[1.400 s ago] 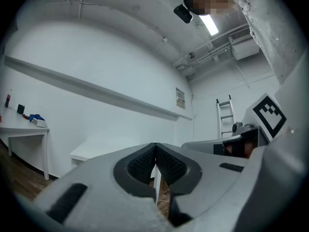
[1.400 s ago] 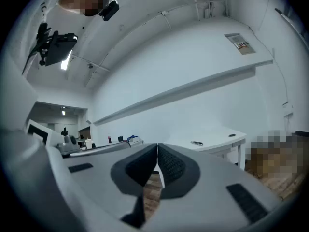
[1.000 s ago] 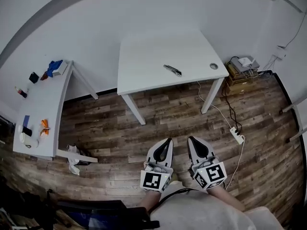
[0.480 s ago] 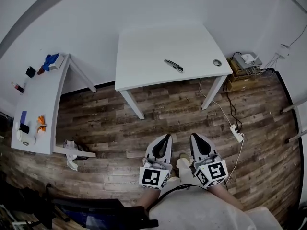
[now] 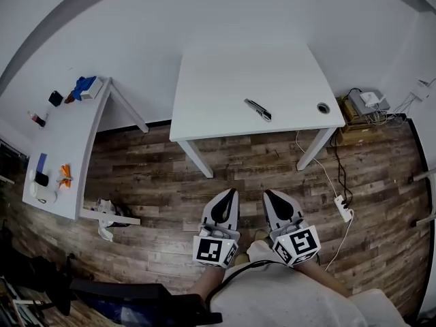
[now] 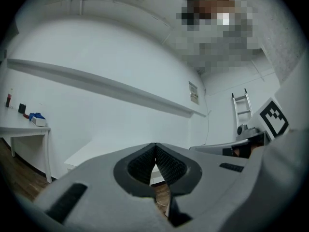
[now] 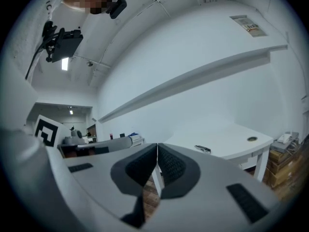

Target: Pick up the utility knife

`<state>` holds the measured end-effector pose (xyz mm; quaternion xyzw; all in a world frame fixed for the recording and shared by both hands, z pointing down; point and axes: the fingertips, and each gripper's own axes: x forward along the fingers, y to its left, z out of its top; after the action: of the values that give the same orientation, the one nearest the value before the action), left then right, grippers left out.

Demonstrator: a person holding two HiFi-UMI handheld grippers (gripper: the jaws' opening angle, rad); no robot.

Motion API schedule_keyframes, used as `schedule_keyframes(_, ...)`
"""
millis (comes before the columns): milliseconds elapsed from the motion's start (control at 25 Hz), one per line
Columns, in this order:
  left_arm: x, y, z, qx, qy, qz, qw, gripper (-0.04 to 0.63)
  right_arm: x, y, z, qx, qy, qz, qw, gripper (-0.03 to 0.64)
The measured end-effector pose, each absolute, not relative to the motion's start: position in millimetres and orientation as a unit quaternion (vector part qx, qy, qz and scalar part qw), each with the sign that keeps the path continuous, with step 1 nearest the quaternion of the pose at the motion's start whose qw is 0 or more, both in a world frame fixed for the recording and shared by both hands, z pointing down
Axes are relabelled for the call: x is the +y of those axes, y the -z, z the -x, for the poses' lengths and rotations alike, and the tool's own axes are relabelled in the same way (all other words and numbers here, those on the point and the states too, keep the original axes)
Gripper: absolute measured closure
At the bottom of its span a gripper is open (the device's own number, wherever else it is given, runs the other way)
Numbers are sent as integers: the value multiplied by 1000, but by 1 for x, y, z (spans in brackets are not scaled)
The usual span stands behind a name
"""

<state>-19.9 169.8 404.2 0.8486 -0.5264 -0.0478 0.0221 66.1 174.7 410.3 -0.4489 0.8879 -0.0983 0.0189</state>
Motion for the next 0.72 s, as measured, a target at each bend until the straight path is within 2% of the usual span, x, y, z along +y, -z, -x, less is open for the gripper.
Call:
schedule_keyframes(280,131,-406,-9,-524,45,-850,21,588,137,-423,-92,890,108,444,7,609)
schedule_keyframes(720,109,-408,-3,-549,40,-834,24,588,107,-428,-105,889,122,442,15,609)
